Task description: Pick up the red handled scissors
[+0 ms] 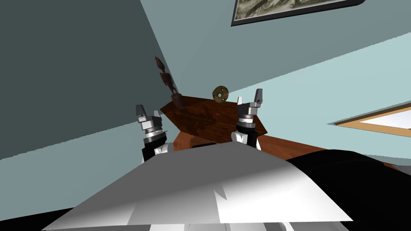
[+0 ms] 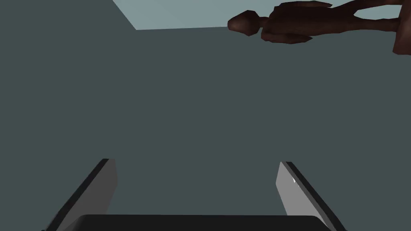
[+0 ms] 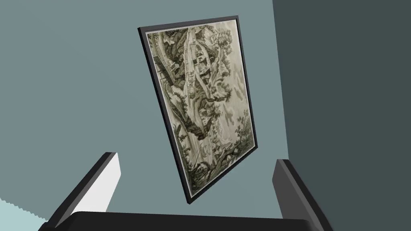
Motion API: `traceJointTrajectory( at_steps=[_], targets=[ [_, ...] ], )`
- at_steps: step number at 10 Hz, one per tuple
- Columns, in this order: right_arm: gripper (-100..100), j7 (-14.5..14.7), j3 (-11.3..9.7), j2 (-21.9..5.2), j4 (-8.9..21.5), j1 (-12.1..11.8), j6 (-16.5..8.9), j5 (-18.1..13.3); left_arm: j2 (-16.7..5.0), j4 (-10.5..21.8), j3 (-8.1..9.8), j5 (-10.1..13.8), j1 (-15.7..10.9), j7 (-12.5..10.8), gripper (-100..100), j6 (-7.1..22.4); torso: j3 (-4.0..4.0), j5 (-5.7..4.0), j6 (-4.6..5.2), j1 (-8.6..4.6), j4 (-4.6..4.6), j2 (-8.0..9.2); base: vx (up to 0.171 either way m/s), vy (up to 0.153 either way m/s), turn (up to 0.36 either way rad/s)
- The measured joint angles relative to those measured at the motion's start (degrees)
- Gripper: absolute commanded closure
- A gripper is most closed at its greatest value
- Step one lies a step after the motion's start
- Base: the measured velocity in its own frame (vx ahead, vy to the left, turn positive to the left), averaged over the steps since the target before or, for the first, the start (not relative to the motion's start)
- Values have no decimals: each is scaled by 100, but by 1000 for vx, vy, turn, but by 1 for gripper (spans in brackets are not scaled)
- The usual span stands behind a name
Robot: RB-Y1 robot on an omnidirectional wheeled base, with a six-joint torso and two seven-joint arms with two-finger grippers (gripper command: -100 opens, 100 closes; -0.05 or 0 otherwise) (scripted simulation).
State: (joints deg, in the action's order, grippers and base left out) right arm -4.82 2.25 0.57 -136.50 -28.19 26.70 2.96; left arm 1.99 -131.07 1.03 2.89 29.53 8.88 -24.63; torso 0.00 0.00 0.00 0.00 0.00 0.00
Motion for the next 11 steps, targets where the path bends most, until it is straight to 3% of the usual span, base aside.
traceJointTrajectory(
  at_steps=[11],
  targets=[
    [-100,96,-203,-1652,786,-300,118,-117,0,0,0,0,-1,0,0,0,12,2,0,8,5,20,-64,32,24]
  ],
)
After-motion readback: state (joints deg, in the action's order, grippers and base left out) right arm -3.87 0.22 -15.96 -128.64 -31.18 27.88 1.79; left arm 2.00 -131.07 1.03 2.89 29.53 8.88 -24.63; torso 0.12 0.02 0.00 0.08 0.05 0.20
